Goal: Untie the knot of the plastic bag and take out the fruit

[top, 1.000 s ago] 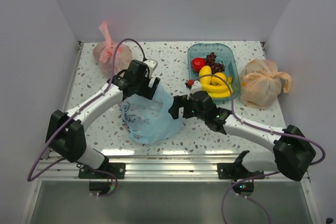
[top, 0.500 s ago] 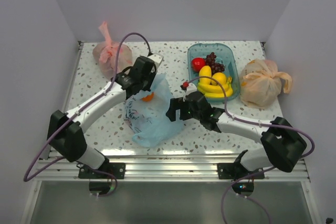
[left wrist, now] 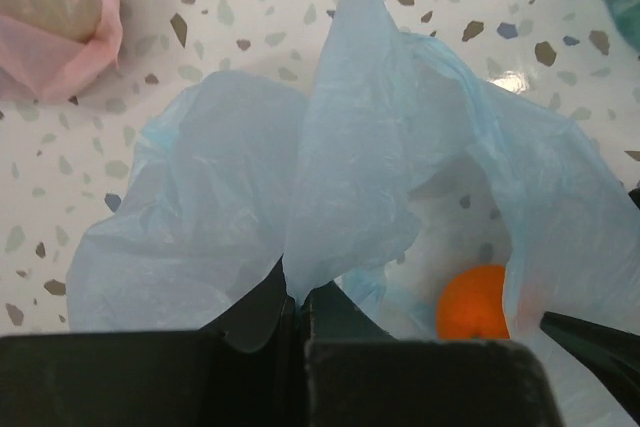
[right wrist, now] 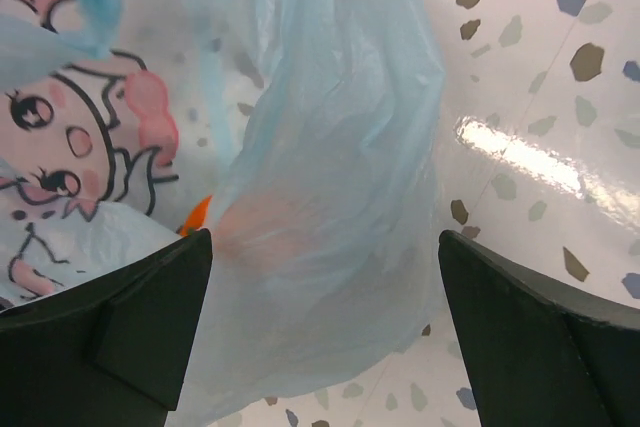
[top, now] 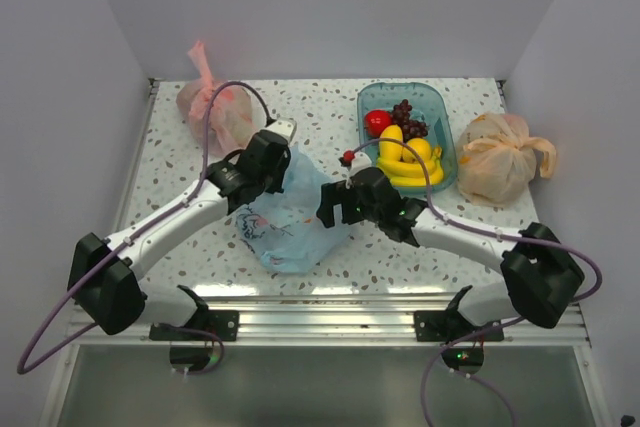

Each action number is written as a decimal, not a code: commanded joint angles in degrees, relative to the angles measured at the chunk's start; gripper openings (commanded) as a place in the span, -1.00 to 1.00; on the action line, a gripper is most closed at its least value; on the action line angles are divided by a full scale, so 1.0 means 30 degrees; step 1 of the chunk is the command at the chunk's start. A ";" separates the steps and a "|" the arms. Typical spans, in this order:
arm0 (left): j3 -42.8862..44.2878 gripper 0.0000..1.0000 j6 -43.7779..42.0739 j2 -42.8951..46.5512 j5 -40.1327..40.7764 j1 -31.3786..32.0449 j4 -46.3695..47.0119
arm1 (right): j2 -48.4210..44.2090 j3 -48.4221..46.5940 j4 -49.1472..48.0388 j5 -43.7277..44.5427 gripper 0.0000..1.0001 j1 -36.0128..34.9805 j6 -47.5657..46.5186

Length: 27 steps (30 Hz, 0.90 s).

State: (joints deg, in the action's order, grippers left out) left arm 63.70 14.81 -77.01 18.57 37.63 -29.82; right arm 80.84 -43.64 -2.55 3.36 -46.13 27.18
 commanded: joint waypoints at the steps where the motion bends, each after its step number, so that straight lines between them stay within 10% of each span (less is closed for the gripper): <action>1: -0.0374 -1.00 0.2327 0.0095 0.0725 -0.0032 0.0186 | -0.1661 -0.1855 0.1724 0.0318 0.97 -0.0151 -0.1382; 10: -0.1574 -1.00 0.4848 0.0358 -0.0124 -0.0033 0.0068 | -0.1374 -0.5986 0.4803 -0.0236 0.85 -0.2376 -0.2995; 27: -0.3421 -0.99 0.6138 0.2819 0.0021 -0.0090 0.0068 | 0.2199 -0.4087 0.8202 -0.1436 -0.07 -0.2087 0.0344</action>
State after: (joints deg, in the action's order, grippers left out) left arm 54.92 31.99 -70.00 18.63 37.63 -30.72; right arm 85.32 -56.01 20.47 0.64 -53.74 25.52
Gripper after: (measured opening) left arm 0.021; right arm 0.490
